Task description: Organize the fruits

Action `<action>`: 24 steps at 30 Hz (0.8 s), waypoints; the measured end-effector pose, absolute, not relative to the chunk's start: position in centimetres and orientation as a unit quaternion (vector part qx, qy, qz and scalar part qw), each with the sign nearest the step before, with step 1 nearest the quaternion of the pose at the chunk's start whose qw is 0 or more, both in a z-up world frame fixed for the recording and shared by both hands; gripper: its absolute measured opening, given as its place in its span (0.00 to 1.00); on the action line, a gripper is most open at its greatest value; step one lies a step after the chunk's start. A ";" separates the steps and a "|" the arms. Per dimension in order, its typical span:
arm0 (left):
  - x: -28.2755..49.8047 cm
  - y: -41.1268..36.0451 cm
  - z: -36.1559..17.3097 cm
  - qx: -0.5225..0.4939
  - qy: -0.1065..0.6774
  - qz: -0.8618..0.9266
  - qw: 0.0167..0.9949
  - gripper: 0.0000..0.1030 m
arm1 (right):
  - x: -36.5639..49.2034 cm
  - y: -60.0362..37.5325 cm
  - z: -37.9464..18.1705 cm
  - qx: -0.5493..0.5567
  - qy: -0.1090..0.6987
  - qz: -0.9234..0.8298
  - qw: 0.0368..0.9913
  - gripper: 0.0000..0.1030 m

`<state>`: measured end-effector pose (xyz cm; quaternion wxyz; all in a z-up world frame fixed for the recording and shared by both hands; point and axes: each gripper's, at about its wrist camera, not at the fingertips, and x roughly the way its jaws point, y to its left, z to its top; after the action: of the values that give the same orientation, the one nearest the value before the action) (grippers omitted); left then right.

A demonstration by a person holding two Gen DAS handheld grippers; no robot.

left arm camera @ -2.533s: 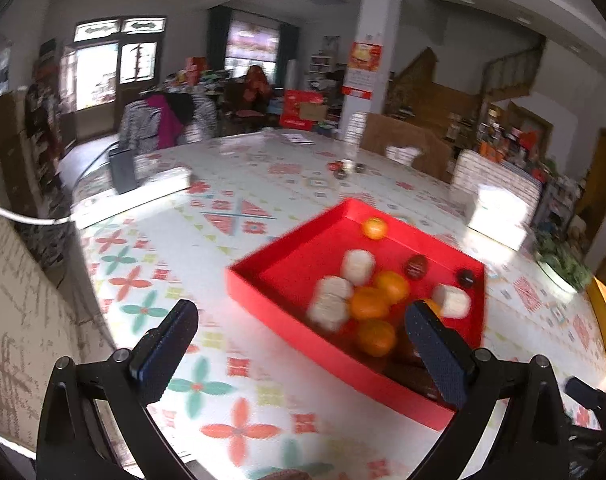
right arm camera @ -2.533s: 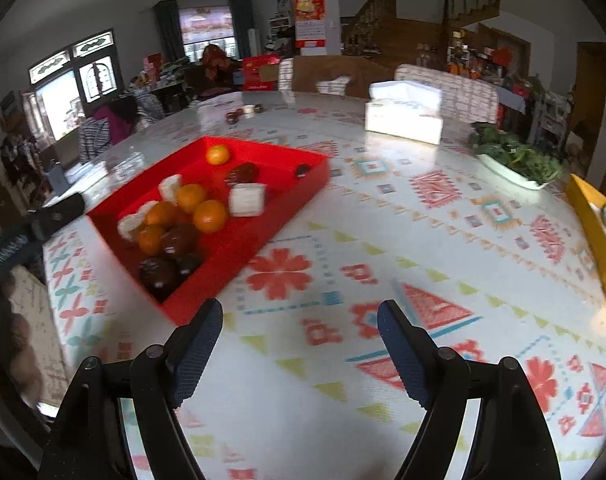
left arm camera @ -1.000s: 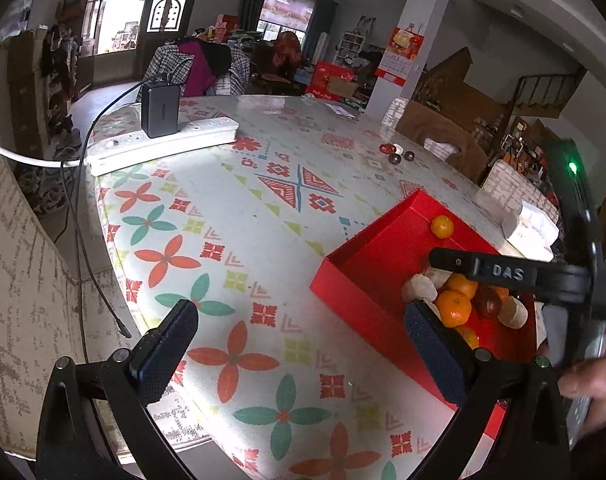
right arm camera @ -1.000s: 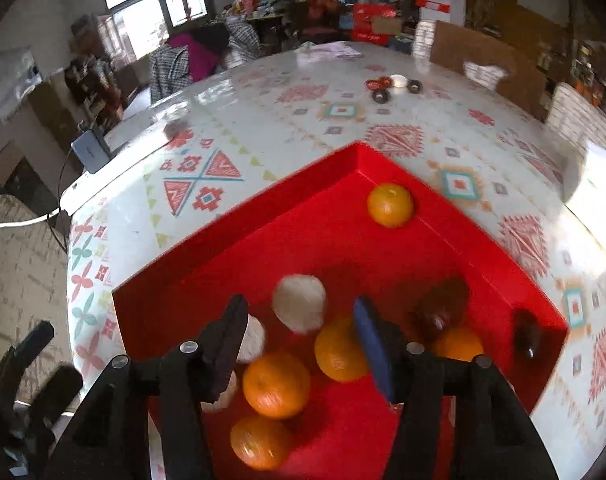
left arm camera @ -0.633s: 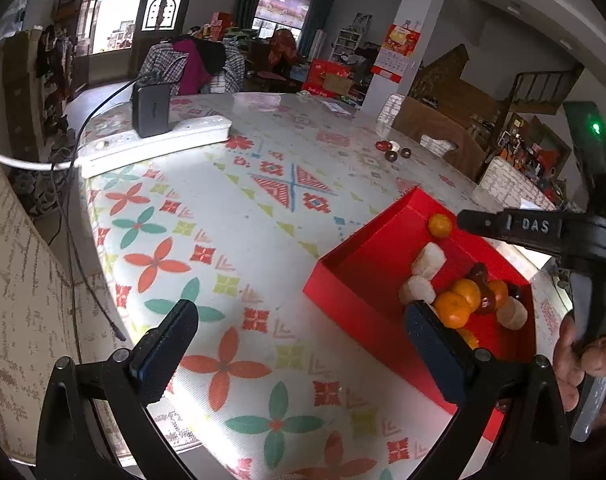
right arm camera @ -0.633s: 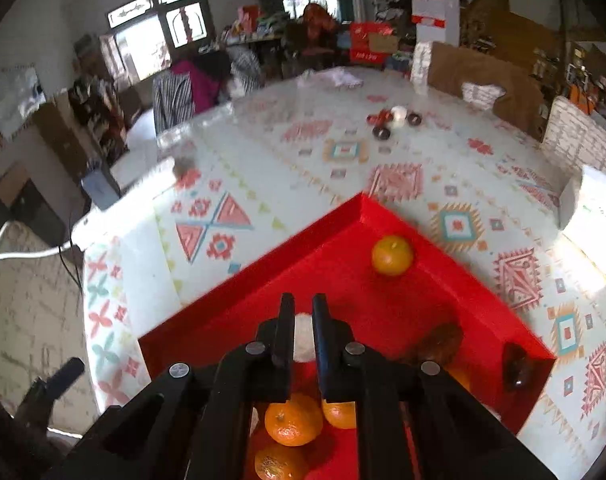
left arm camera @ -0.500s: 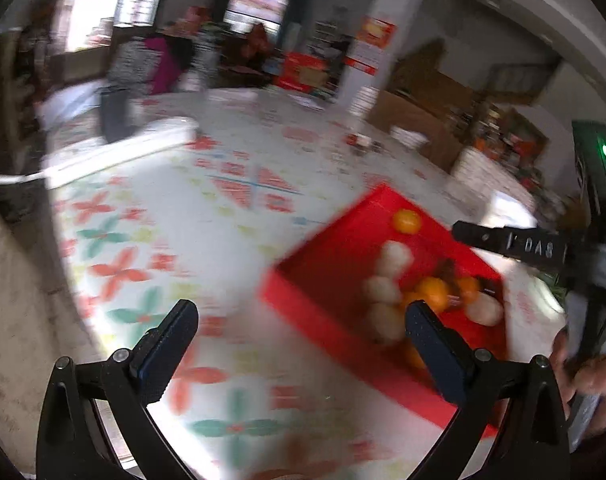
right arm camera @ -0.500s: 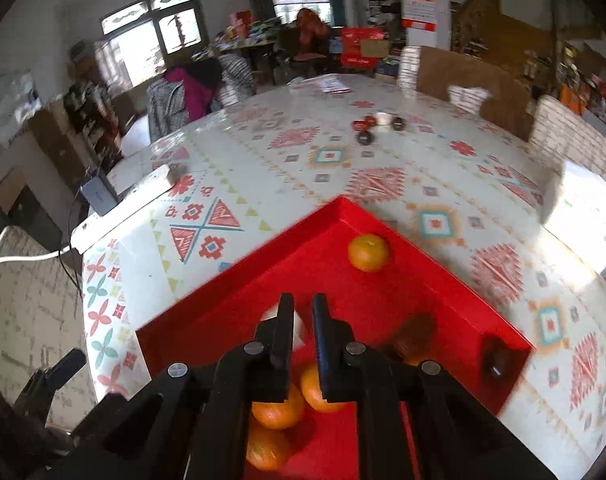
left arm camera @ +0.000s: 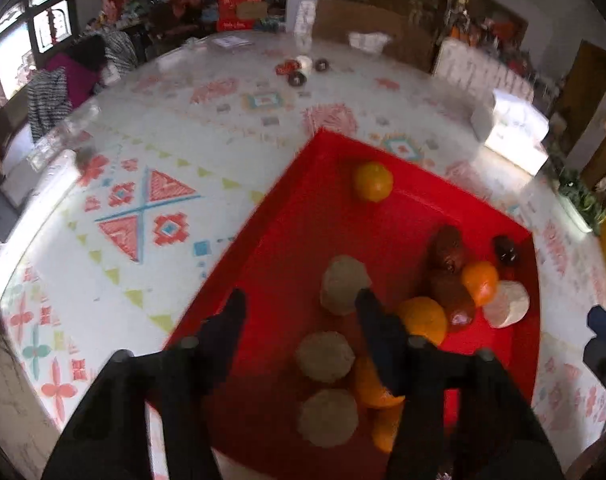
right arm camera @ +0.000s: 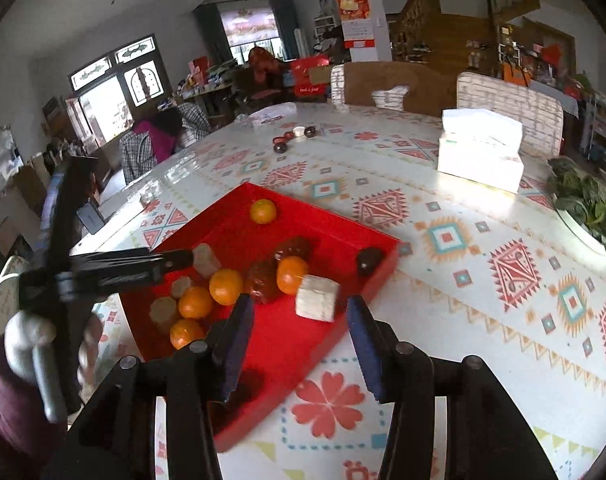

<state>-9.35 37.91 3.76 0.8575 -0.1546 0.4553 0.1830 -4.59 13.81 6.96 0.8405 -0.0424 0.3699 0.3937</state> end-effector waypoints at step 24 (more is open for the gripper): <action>-8.7 33.2 5.8 -0.062 0.467 0.153 0.869 0.64 | -2.0 7.8 6.1 0.038 0.379 0.375 0.845 0.56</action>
<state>-8.71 33.23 5.83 0.8689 -0.0621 0.4668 0.1526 -1.97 7.76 6.11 0.8453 0.0376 0.3791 0.3747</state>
